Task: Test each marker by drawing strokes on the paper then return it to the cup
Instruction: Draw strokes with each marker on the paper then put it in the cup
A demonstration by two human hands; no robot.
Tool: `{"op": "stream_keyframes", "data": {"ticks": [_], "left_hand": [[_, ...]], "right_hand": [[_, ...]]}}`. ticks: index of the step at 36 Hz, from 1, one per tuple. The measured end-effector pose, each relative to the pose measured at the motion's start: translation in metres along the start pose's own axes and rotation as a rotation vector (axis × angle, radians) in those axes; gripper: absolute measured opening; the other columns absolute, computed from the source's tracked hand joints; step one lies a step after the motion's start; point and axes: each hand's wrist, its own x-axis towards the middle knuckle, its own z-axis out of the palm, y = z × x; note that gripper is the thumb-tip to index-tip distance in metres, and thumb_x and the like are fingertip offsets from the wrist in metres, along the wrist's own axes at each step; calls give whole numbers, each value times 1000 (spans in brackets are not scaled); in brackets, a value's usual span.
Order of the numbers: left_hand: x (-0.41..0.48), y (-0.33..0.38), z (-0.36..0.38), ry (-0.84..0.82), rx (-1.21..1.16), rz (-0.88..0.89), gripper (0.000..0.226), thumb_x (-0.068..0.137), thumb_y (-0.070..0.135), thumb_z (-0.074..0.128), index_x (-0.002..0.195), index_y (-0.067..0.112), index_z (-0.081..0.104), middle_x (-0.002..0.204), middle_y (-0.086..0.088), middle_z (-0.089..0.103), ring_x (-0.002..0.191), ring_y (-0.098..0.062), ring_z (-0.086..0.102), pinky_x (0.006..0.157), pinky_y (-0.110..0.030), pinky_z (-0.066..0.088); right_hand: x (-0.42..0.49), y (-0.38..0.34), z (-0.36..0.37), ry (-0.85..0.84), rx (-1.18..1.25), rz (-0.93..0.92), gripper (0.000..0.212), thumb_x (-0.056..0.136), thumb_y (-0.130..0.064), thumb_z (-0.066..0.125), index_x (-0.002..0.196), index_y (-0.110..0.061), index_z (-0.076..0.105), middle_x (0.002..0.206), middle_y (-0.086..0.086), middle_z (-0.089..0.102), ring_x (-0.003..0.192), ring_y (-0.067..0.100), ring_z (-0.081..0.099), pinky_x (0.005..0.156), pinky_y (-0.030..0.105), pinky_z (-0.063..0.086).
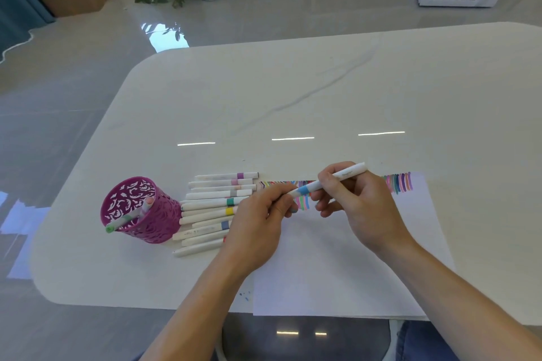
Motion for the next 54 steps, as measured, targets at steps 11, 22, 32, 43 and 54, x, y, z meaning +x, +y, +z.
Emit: {"op": "stream_keyframes", "data": {"ticks": [11,22,32,43,54], "left_hand": [[-2,2,0,11,-38,14,30,103,11,50,100,35,68,79,9,70,76,-1,64,70,-7,44],[-4,7,-1,27,-74,8,27,102,11,52,100,30,70,74,13,66,72,0,62,70,-8,45],[-3,12,-15,93,-220,-63,20,97,13,63,107,25,75,89,10,74,86,-8,68,78,-20,53],[-13,10,-49,438,-436,-8,11,91,18,72,101,21,75,102,7,75,93,-5,69,78,-16,52],[-37,13,-89,786,168,378,21,100,12,59,119,13,68,112,4,64,103,-10,63,86,-18,49]], "right_hand": [[-3,5,5,-2,79,-4,16,102,-13,63,92,-2,68,77,17,75,66,29,72,63,34,62],[-3,5,3,-8,123,35,15,101,-14,63,96,0,67,78,16,76,67,26,73,63,31,61],[4,-6,-2,-85,168,288,20,99,-20,66,103,-1,71,83,15,74,71,23,69,63,29,60],[10,3,-8,52,-89,349,15,99,-21,66,106,-8,66,73,8,76,58,17,67,58,30,58],[10,17,-8,157,-446,185,7,96,-19,61,95,-21,67,69,-5,75,51,4,63,60,30,49]]}}
